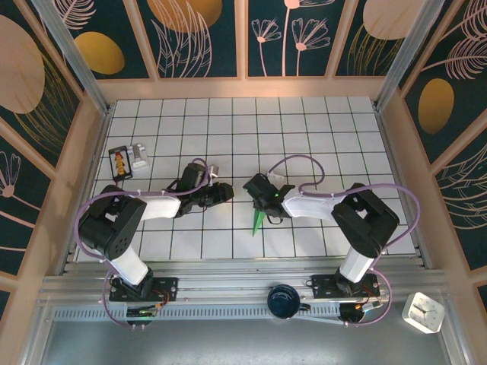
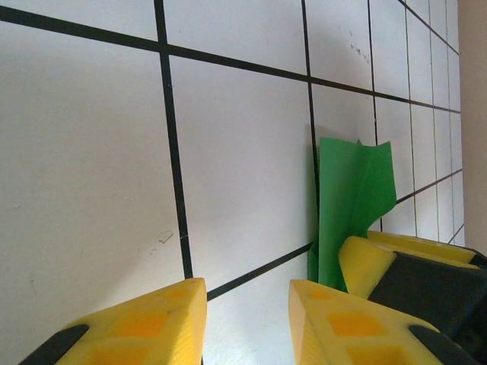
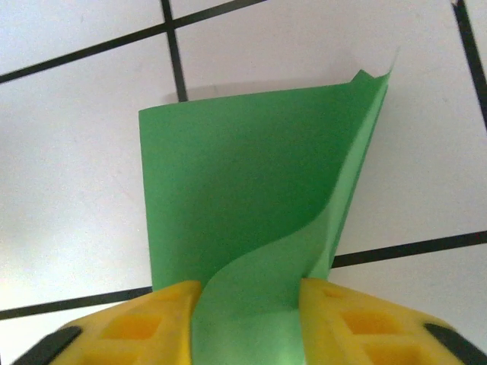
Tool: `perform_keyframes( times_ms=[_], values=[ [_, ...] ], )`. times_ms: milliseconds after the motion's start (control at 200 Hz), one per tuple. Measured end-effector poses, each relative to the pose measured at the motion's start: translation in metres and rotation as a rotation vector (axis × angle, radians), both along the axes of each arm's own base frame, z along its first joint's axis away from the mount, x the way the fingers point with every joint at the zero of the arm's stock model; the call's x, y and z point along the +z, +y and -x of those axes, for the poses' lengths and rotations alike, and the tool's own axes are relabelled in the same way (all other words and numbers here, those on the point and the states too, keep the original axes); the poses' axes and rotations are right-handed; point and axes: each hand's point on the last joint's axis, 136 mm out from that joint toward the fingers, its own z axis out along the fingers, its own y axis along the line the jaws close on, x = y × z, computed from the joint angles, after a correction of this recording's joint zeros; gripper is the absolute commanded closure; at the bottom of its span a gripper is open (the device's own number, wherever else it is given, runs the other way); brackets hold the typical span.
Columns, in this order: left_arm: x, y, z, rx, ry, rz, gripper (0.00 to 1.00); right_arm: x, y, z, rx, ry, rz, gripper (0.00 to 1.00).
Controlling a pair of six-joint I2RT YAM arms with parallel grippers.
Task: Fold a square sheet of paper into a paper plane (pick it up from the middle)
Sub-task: Move a paper plane to the center of the table.
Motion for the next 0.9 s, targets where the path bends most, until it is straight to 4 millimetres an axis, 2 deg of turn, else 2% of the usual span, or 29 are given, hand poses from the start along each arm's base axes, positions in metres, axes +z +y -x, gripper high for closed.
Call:
perform_keyframes(
  times_ms=[165,305,410,570,661,771,901],
  values=[
    [-0.001,0.0,0.001,0.0,0.005,-0.002,0.67,0.006,-0.001,-0.001,-0.007,-0.009,-0.018,0.81],
    [0.0,-0.001,0.002,-0.006,0.01,0.007,0.65,0.016,-0.002,-0.004,-0.004,-0.028,-0.045,1.0],
    [0.005,-0.005,0.003,-0.012,0.013,0.047,0.62,0.025,0.0,-0.005,0.025,-0.05,-0.126,1.0],
    [0.007,-0.006,0.011,-0.002,0.032,0.1,0.58,0.047,0.01,-0.008,0.078,-0.1,-0.372,1.0],
    [0.01,-0.003,0.015,0.014,0.04,0.121,0.57,0.053,0.013,-0.008,0.109,-0.119,-0.482,1.0],
    [0.016,-0.004,0.016,0.031,0.04,0.153,0.55,0.046,0.009,-0.006,0.122,-0.107,-0.572,1.0],
    [0.019,-0.005,0.017,0.04,0.047,0.185,0.52,0.024,-0.005,0.0,0.094,-0.066,-0.637,1.0]
  ],
)
